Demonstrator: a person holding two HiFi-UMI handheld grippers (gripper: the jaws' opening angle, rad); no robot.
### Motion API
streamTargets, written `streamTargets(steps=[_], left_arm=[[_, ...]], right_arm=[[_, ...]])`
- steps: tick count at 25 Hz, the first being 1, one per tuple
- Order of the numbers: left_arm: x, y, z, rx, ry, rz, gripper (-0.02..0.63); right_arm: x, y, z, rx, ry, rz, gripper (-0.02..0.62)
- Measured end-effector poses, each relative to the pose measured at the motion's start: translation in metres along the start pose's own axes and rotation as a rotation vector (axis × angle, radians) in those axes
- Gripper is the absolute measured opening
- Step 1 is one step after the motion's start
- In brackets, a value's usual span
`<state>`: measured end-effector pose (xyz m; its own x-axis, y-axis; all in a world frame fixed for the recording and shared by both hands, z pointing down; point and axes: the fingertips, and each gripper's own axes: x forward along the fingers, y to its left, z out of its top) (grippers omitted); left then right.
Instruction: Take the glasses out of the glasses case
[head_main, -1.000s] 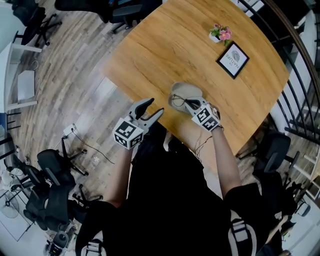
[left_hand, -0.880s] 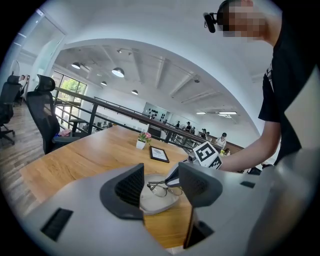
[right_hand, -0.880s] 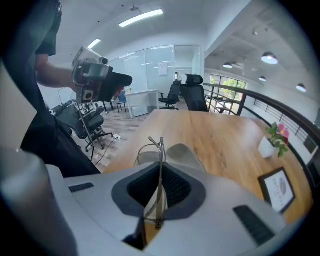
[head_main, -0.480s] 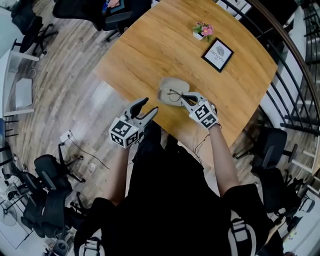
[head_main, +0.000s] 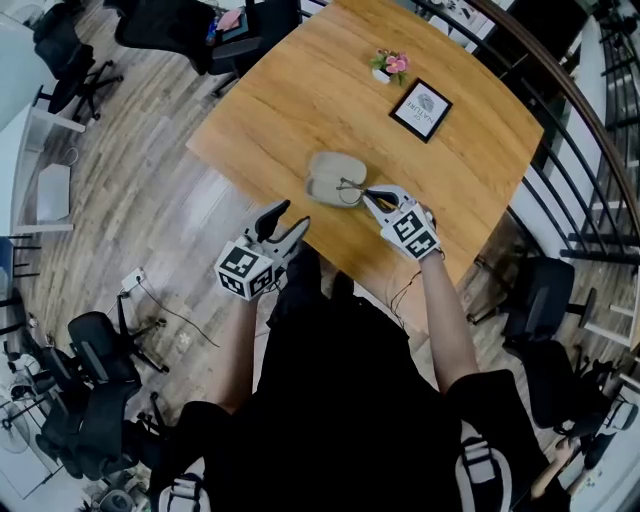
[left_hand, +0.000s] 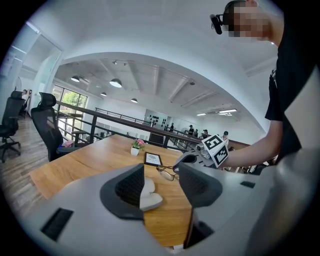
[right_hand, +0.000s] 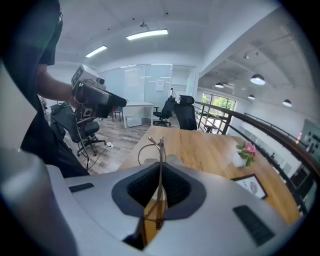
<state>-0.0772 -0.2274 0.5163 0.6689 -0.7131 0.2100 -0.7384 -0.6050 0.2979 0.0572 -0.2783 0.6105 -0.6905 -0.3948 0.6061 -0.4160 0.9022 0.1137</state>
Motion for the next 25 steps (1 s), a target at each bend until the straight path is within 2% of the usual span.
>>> streamTargets(steps=[15,25], left_arm=[[-0.015,-0.053,0.020,0.098,-0.046,0.018,0.233],[-0.021,-0.072,0.027,0.141,-0.056,0.032,0.233]], right_arm=[[-0.067,-0.007,-0.007,0.008,-0.089,-0.085,0.023],[-0.078,-0.002,-0.002,-0.033,-0.107,-0.097,0.023]])
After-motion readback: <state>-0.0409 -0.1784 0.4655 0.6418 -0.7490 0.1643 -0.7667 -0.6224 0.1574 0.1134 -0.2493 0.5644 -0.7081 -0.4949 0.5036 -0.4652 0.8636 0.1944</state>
